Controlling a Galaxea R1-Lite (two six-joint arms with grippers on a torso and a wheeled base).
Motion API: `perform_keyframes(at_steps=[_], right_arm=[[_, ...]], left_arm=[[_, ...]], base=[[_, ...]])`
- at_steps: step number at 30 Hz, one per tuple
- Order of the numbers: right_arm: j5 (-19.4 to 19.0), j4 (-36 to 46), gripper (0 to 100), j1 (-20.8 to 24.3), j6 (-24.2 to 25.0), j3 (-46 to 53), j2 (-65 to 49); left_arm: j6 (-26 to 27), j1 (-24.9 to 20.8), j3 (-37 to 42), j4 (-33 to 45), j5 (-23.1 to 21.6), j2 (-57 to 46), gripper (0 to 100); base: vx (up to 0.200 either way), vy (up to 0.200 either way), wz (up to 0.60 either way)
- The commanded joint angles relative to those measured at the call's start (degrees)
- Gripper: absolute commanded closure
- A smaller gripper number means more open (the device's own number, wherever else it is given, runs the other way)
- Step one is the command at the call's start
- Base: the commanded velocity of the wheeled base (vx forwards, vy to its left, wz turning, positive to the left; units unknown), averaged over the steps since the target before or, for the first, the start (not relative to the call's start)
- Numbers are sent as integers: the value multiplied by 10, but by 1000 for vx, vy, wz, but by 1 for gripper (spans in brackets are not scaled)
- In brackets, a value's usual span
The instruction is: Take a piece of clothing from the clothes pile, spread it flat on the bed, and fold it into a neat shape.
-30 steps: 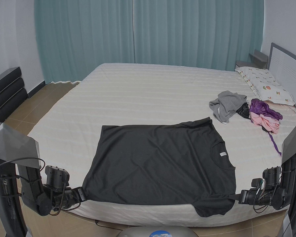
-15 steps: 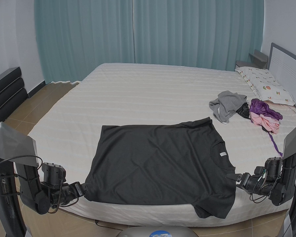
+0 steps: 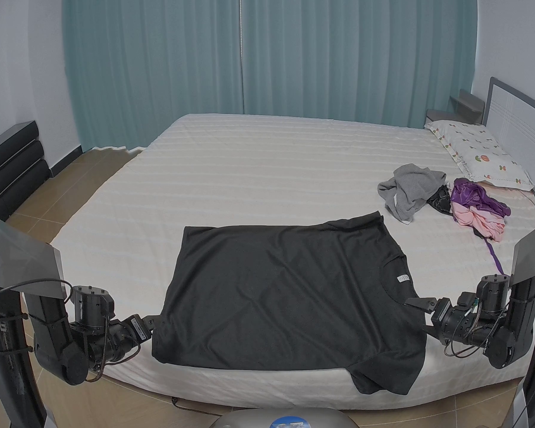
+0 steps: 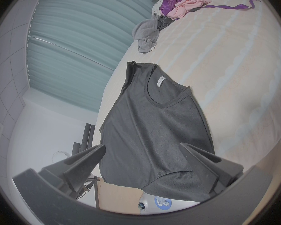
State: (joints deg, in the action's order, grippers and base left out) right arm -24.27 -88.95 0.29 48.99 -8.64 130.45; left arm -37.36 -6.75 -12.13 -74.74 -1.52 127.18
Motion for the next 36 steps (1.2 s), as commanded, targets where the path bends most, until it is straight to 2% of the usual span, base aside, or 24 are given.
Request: perform_keyframes(at_steps=[1,11,23,24,32,36], right_arm=[[0,-9,0,-1,2,4,-3],[0,-9,0,1,19,6,-8],[0,-9,0,2,18,2,-6],[0,-9,0,2,18,-1,-5],[0,-9,0,2,18,0,-7],[0,-9,0,2,19,-2,-5]], left_arm=[[-8,4,-4,0,-1,3,0],[-14,4,-2,0,-1,1,0],[-23,0,2,-1,1,-4,0],[-33,-13,2,-1,2,-11,0],[-42,-19,-4,-1,1,-15,0],[-59,-27,-23,0,1,-15,0]], base=[[0,200,0],[0,200,0],[0,0,0],[200,0,0],[200,0,0],[0,0,0]])
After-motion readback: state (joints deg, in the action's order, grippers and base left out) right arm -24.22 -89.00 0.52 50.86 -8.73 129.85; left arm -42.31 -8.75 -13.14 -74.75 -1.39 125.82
